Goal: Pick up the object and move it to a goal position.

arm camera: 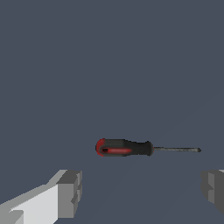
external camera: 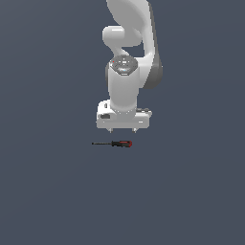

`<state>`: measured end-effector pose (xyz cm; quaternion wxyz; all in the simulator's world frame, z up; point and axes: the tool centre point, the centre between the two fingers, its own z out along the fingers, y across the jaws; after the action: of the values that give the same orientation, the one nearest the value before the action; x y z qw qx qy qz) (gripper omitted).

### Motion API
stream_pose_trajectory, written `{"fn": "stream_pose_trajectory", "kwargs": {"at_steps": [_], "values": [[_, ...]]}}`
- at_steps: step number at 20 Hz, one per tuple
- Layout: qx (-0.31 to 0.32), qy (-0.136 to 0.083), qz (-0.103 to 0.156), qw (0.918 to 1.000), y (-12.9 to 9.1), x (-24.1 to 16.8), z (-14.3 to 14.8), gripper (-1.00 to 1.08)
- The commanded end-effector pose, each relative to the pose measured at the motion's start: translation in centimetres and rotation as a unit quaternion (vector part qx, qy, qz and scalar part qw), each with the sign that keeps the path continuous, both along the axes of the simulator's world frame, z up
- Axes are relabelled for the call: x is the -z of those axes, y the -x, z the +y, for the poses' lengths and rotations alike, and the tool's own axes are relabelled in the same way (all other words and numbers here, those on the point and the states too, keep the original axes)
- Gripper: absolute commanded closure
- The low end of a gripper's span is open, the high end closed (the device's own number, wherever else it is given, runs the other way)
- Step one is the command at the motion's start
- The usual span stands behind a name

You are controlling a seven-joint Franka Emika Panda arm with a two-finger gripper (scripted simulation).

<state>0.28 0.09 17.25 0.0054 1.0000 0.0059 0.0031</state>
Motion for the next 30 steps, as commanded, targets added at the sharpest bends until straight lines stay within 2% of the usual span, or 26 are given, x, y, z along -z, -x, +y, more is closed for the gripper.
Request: {"fn": "stream_pose_trajectory", "kwargs": {"at_steps": [1,18,30], "values": [[0.0,0.0,0.0,1.0,0.0,0.0,0.0,-0.92],[-0.001,-0.007,0.002,1.0,0.1,-0.7,-1.1,-0.92],[-0.088,-0.002,0.004,0.9961,0.2,0.7,-1.9,-0.92]]}}
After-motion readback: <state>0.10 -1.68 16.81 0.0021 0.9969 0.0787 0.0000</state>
